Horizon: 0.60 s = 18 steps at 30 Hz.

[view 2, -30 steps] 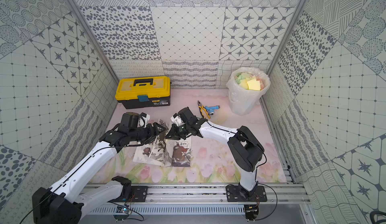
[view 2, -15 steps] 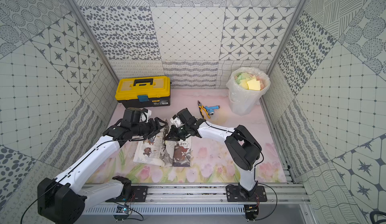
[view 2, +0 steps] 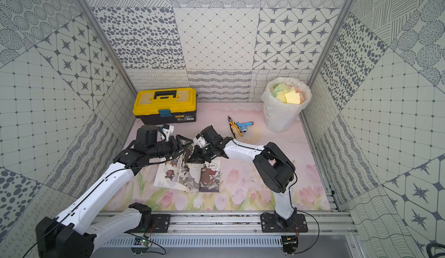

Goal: Peel off the used sticky note
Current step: Turn the page of the book at the center of the board.

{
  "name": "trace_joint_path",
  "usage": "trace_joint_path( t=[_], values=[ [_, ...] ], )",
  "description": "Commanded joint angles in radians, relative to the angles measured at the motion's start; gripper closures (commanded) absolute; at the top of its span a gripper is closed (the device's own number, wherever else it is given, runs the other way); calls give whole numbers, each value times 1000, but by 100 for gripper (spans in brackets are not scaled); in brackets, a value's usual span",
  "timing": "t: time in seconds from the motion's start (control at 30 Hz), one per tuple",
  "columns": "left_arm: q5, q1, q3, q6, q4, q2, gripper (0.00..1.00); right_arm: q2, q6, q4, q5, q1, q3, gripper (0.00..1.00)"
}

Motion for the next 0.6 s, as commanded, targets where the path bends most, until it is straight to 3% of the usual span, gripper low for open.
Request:
trace_joint_path(
  t=[0.0,0.57],
  values=[
    [44,14,-45,-70,94,55,37,21,13,38,-12,12,33,97],
    [-141,29,-168,8,53,161,42,-67,-3,38,25,-28,-93,97]
  ],
)
